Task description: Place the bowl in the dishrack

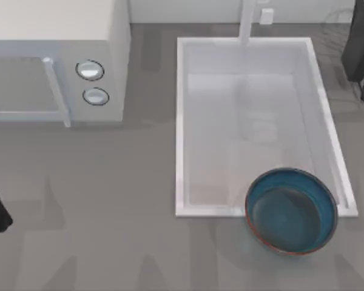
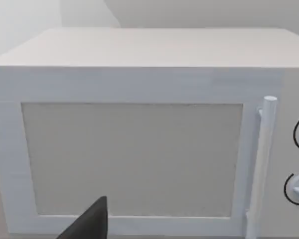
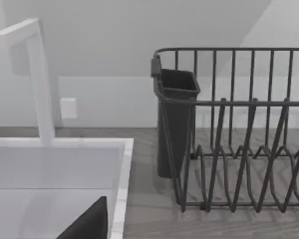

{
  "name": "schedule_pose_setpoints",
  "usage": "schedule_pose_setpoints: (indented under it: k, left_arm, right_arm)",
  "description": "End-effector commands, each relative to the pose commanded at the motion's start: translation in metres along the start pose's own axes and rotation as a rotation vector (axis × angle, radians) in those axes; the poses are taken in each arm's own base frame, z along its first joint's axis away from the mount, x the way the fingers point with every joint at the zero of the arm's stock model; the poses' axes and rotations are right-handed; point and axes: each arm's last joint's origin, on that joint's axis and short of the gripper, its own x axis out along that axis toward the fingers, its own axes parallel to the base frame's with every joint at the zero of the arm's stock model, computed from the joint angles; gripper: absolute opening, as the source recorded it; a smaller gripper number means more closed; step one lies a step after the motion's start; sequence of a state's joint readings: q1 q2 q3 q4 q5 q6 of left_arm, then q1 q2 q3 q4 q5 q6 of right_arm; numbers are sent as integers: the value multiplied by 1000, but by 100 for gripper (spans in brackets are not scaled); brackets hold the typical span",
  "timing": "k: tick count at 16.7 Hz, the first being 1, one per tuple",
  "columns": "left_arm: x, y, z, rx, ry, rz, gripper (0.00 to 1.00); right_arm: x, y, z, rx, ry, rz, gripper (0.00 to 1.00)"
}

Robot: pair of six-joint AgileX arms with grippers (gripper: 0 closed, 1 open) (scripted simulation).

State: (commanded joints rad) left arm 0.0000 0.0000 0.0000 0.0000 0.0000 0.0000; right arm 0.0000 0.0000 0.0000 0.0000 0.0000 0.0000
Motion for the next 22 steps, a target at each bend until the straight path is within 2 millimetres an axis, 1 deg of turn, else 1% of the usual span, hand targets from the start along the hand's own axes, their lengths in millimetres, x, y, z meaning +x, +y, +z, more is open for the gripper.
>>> schedule_pose_setpoints:
  k: [2, 4, 7, 9, 12, 16, 19, 22]
  left_arm:
    - [0, 0, 0, 0, 0, 0, 100]
    - [0, 0, 0, 0, 0, 0, 100]
    - [0, 0, 0, 0, 0, 0, 100]
    - [0, 0, 0, 0, 0, 0, 100]
    - [0, 0, 0, 0, 0, 0, 100]
    - [0, 0, 0, 0, 0, 0, 100]
    - [0, 0, 0, 0, 0, 0, 100]
    - [0, 0, 0, 0, 0, 0, 100]
  right_arm:
    - [0, 0, 0, 0, 1, 0, 100]
    - [0, 1, 5, 13, 32, 12, 100]
    - [3, 6, 25, 54, 152, 46, 100]
    - [10, 11, 41, 84, 285, 70, 100]
    - [32, 23, 60, 115, 563, 92, 100]
    - [71, 48, 73, 112, 940, 87, 100]
    - [98, 71, 77, 83, 1165, 60, 100]
    - [122, 94, 74, 44, 1333, 25, 100]
